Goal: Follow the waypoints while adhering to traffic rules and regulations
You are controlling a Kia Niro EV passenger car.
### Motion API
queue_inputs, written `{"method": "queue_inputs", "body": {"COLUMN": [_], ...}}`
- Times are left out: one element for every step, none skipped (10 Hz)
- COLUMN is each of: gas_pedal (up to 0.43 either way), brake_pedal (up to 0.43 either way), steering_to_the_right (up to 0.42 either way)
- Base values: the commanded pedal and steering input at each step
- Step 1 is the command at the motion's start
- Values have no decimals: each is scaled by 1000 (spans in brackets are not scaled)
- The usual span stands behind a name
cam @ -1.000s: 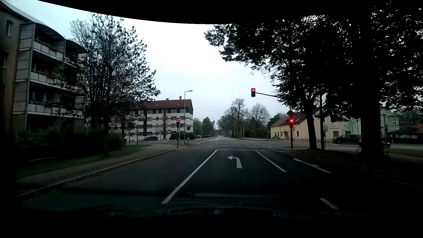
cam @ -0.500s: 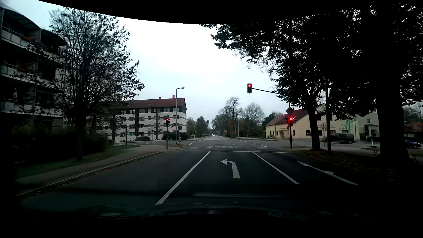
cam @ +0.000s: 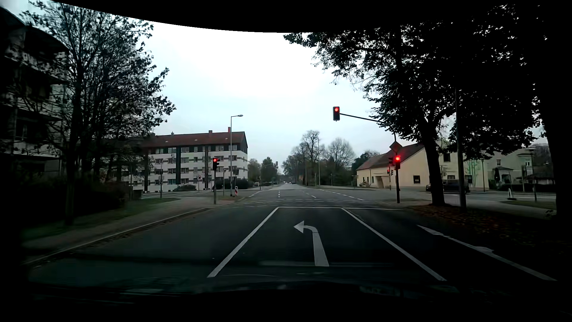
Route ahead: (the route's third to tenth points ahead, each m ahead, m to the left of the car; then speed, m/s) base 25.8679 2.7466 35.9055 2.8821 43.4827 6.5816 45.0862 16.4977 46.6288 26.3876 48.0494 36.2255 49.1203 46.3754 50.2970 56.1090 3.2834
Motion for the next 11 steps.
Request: {"method": "queue_inputs", "body": {"gas_pedal": [0, 0, 0, 0, 0, 0, 0, 0, 0, 0, 0], "brake_pedal": [0, 0, 0, 0, 0, 12, 30, 37, 49, 55, 49], "steering_to_the_right": [7, 6, 5, 5, 1, -1, -4, -4, -6, -8, -8]}}
